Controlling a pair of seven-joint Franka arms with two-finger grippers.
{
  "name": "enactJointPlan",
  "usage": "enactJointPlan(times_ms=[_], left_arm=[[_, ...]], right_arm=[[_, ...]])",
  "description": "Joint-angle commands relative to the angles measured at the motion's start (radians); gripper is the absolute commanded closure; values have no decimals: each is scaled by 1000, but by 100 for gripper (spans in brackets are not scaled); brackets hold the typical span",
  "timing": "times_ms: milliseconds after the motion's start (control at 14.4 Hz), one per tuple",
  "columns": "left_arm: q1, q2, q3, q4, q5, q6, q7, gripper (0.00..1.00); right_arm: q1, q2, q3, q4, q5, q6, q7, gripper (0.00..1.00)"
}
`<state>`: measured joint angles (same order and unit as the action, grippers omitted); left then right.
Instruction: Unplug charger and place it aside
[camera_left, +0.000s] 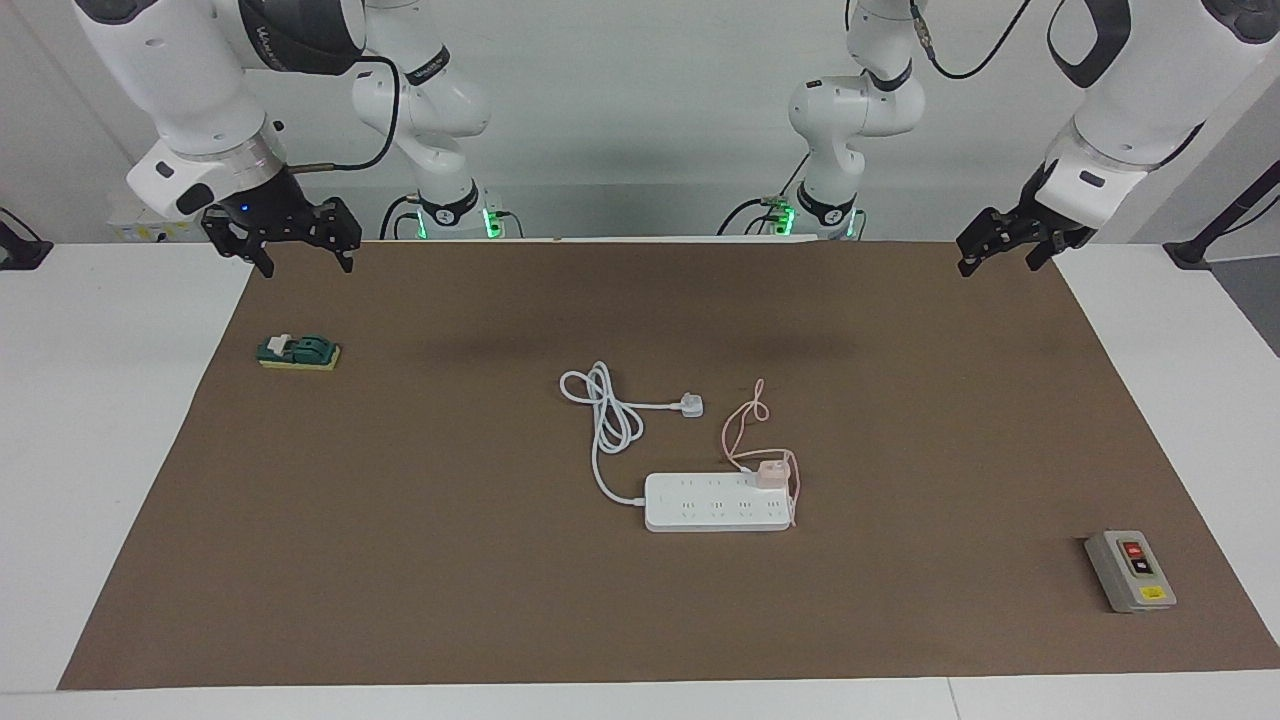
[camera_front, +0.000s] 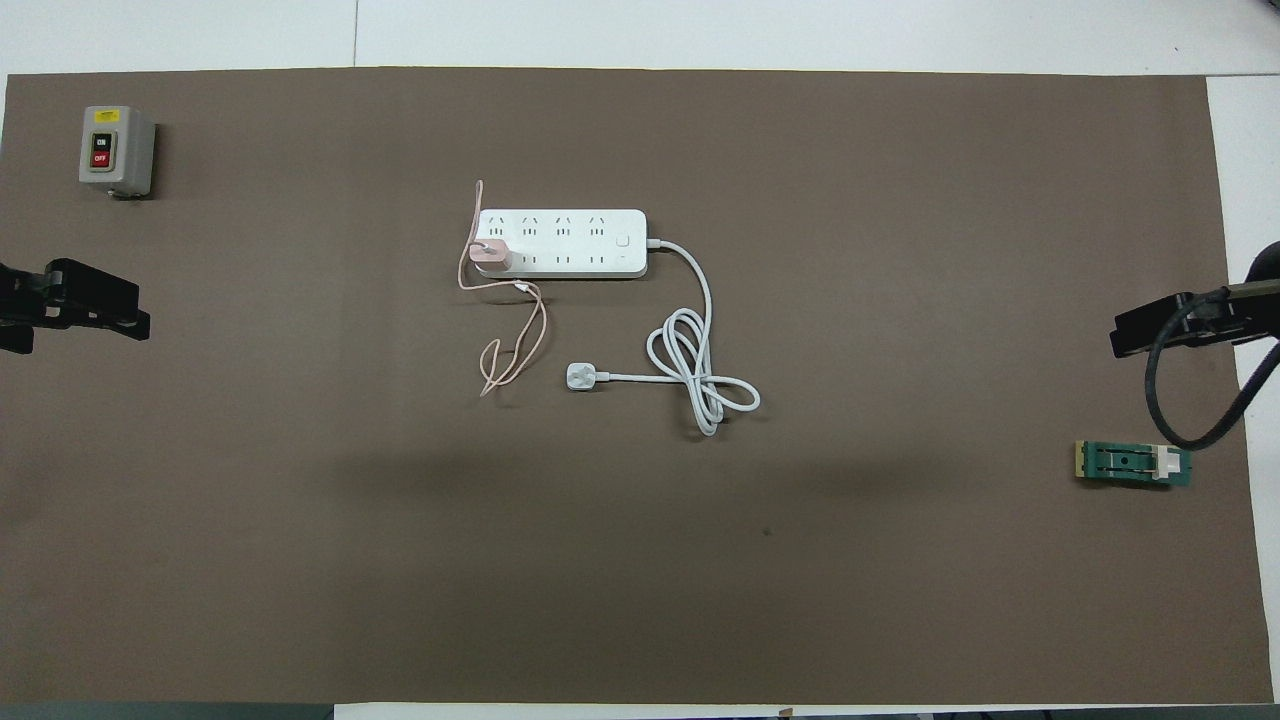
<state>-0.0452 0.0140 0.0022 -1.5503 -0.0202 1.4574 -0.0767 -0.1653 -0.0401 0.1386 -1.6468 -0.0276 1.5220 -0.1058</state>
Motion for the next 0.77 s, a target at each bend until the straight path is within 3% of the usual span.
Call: enactJointPlan(times_ms=[0, 278, 696], left_arm=[[-13, -3, 13, -1, -7, 9, 12, 0], [-13, -6, 13, -11, -6, 8, 17, 0], [-12, -23, 13, -42, -9, 46, -34, 0]], right_arm=[[-14, -9, 7, -1, 18, -6, 18, 0], [-8, -9, 9, -10, 23, 35, 64, 0], [85, 55, 10, -13, 75, 69, 394, 0]])
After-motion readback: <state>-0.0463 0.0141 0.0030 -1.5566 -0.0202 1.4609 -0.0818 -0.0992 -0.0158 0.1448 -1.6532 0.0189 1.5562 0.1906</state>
